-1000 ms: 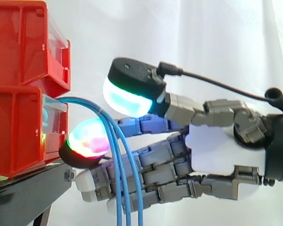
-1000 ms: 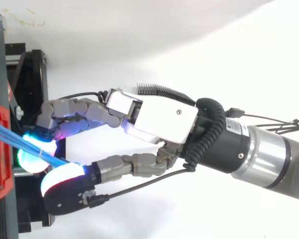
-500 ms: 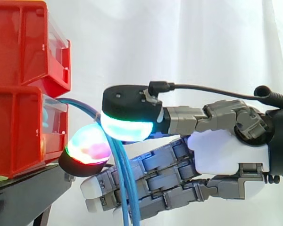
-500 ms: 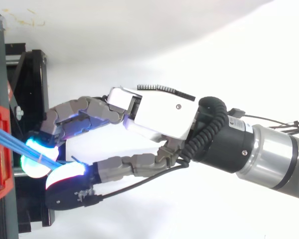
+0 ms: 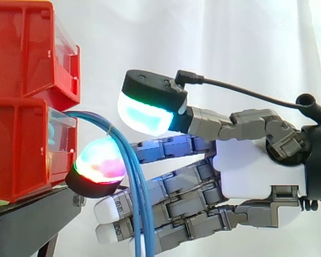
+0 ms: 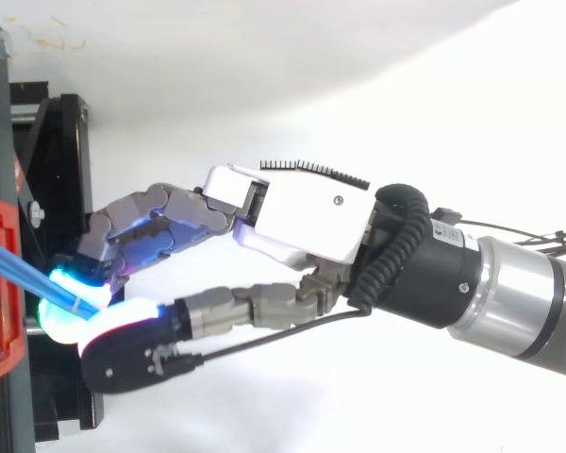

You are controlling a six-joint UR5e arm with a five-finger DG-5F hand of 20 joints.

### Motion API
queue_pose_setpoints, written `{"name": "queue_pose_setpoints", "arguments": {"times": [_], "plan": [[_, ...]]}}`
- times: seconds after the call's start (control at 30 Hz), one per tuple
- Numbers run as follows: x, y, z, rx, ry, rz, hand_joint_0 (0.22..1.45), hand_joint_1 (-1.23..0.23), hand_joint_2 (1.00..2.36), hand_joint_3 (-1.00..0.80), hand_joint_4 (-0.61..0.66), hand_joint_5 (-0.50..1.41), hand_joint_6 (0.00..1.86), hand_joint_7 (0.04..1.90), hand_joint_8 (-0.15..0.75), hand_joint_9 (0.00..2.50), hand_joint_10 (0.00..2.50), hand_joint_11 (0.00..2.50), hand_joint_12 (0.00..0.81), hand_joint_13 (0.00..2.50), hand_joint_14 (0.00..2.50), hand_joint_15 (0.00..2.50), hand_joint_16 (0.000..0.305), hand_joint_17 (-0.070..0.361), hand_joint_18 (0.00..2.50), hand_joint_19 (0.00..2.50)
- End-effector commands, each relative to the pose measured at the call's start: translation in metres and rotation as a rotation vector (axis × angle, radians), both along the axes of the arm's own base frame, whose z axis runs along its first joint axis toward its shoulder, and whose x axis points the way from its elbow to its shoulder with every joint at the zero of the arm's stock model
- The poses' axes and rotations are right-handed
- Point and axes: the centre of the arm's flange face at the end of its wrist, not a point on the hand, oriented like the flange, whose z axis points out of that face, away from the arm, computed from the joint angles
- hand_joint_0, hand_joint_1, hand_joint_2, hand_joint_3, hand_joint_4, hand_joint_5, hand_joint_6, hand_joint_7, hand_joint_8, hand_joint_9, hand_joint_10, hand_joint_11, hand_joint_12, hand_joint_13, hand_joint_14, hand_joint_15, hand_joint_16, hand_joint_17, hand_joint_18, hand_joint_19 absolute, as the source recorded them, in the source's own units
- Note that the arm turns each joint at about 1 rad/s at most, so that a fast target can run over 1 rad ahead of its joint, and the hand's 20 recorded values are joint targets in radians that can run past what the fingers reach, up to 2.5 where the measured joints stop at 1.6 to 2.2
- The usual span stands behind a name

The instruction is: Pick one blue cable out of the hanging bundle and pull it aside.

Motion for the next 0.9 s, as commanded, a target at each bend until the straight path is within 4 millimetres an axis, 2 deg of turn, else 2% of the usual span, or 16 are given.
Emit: {"name": "queue_pose_setpoints", "arguments": {"times": [0.0, 0.03, 0.17, 0.2, 0.23, 0.33, 0.4, 0.47, 0.5, 0.53, 0.6, 0.63, 0.7, 0.77, 0.87], "plan": [[0.000, 0.000, 0.000, 0.017, -0.006, -0.001, 0.51, -0.45, 1.00, -0.50, 0.06, -0.14, 0.84, 0.83, 0.282, 0.83, 0.01, 0.39, 0.355, 0.54, 0.01, 0.27, 0.040, 0.090, 0.46, 0.42], [0.000, 0.000, 0.000, 0.025, -0.004, 0.001, 0.54, -0.44, 1.00, -0.50, 0.05, -0.14, 0.84, 0.85, 0.274, 0.84, 0.01, 0.39, 0.345, 0.55, 0.01, 0.28, 0.039, 0.087, 0.46, 0.42], [-0.003, -0.001, 0.002, 0.032, 0.007, 0.002, 0.58, -0.62, 1.02, -0.31, 0.04, -0.14, 0.85, 0.89, 0.269, 0.85, 0.02, 0.44, 0.341, 0.58, 0.01, 0.30, 0.038, 0.086, 0.49, 0.41], [-0.003, 0.000, 0.004, 0.033, 0.007, 0.003, 0.58, -0.62, 1.02, -0.31, 0.04, -0.14, 0.85, 0.89, 0.269, 0.85, 0.02, 0.44, 0.341, 0.58, 0.01, 0.30, 0.038, 0.086, 0.49, 0.41], [-0.004, 0.000, 0.003, 0.032, 0.010, 0.002, 0.60, -0.70, 1.02, -0.27, 0.04, -0.14, 0.86, 0.88, 0.266, 0.85, 0.01, 0.45, 0.341, 0.58, 0.01, 0.30, 0.038, 0.086, 0.51, 0.41], [-0.006, -0.002, 0.012, 0.031, 0.014, 0.000, 0.63, -0.80, 1.02, -0.24, -0.03, -0.16, 0.89, 0.80, 0.264, 0.84, 0.01, 0.46, 0.340, 0.60, 0.01, 0.31, 0.039, 0.087, 0.54, 0.41], [-0.009, -0.002, 0.015, 0.030, 0.026, 0.001, 0.68, -0.88, 1.02, -0.27, -0.13, -0.17, 0.91, 0.87, 0.257, 0.84, 0.01, 0.46, 0.340, 0.62, 0.01, 0.31, 0.039, 0.087, 0.57, 0.41], [-0.011, -0.004, 0.019, 0.028, 0.033, 0.000, 0.75, -0.90, 1.01, -0.37, -0.24, -0.18, 0.93, 0.93, 0.223, 0.86, 0.01, 0.46, 0.332, 0.64, 0.01, 0.31, 0.039, 0.087, 0.61, 0.42], [-0.011, -0.004, 0.020, 0.029, 0.034, 0.000, 0.76, -0.90, 1.01, -0.39, -0.25, -0.18, 0.93, 0.95, 0.214, 0.87, 0.01, 0.46, 0.331, 0.64, 0.01, 0.31, 0.038, 0.087, 0.61, 0.43], [-0.012, -0.004, 0.020, 0.029, 0.040, 0.000, 0.79, -0.88, 1.00, -0.50, -0.32, -0.18, 0.93, 0.90, 0.188, 0.88, 0.01, 0.47, 0.324, 0.65, 0.01, 0.32, 0.038, 0.085, 0.63, 0.43], [-0.013, -0.004, 0.023, 0.033, 0.041, -0.001, 0.81, -0.87, 1.00, -0.50, -0.36, -0.18, 0.93, 0.88, 0.180, 0.88, 0.01, 0.46, 0.321, 0.66, 0.01, 0.32, 0.037, 0.083, 0.64, 0.42], [-0.013, -0.005, 0.023, 0.032, 0.044, -0.001, 0.80, -0.87, 1.00, -0.50, -0.36, -0.19, 0.93, 0.87, 0.178, 0.88, 0.01, 0.46, 0.316, 0.67, 0.01, 0.32, 0.036, 0.081, 0.65, 0.42], [-0.015, -0.005, 0.025, 0.039, 0.047, -0.001, 0.77, -0.87, 1.00, -0.50, -0.28, -0.19, 0.93, 0.80, 0.175, 0.88, 0.01, 0.46, 0.313, 0.68, 0.01, 0.32, 0.036, 0.081, 0.66, 0.40], [-0.016, -0.005, 0.024, 0.045, 0.053, -0.002, 0.64, -0.87, 1.00, -0.50, -0.09, -0.19, 0.91, 0.73, 0.181, 0.87, 0.01, 0.49, 0.320, 0.67, 0.01, 0.35, 0.036, 0.081, 0.62, 0.43], [-0.018, -0.007, 0.023, 0.068, 0.064, -0.004, 0.51, -0.79, 1.00, -0.50, -0.03, -0.19, 0.90, 0.72, 0.232, 0.89, 0.02, 0.53, 0.352, 0.67, 0.01, 0.37, 0.041, 0.093, 0.61, 0.45]]}}
